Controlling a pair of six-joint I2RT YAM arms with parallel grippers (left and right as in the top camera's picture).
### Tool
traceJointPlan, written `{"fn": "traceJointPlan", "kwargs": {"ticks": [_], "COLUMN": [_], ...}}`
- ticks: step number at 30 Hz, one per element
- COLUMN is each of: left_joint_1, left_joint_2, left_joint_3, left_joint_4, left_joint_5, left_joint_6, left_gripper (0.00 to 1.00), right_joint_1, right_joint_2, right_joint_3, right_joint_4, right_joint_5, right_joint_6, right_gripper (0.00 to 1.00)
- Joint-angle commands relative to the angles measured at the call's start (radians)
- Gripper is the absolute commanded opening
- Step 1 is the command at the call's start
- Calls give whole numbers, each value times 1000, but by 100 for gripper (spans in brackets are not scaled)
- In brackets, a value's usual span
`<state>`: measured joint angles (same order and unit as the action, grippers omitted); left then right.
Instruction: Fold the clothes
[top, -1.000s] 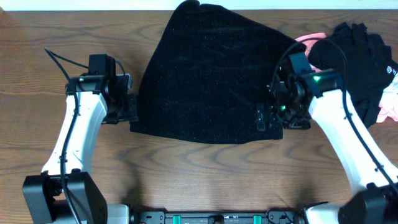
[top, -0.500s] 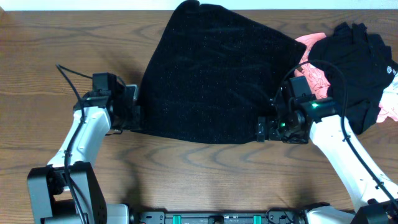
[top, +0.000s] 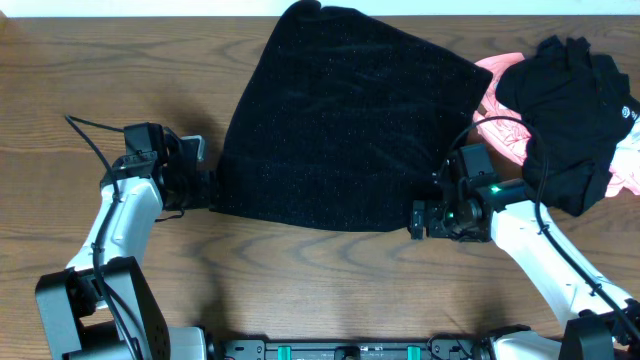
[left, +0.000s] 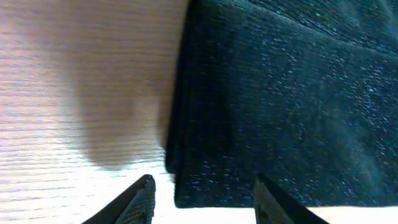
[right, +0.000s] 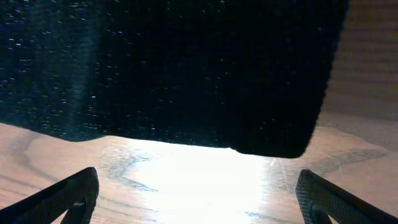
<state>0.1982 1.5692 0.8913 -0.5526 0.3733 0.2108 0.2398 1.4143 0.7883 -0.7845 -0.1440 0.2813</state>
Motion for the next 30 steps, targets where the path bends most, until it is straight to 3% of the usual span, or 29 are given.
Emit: {"fn": "traceJointPlan", "kwargs": {"ticks": [1, 7, 22, 30], "left_joint_1": [2, 2, 2, 2], "left_joint_2": [2, 5, 13, 13], "left_joint_3": [-7, -39, -102, -102], "left_joint_4": [-20, -30, 54, 103], "left_joint_5": [47, 58, 90, -20], "left_joint_6": [28, 29, 25, 31], "left_gripper": [52, 52, 52, 52], "right_joint_1": [12, 12, 12, 12], "right_joint_2": [-12, -12, -11, -10], "right_joint_3": [-6, -6, -48, -106], "right_joint_4": [8, 27, 172, 209], "right_joint_5": [43, 114, 78, 61], "right_joint_6": [10, -9, -83, -89], "right_gripper": [99, 99, 98, 98]}}
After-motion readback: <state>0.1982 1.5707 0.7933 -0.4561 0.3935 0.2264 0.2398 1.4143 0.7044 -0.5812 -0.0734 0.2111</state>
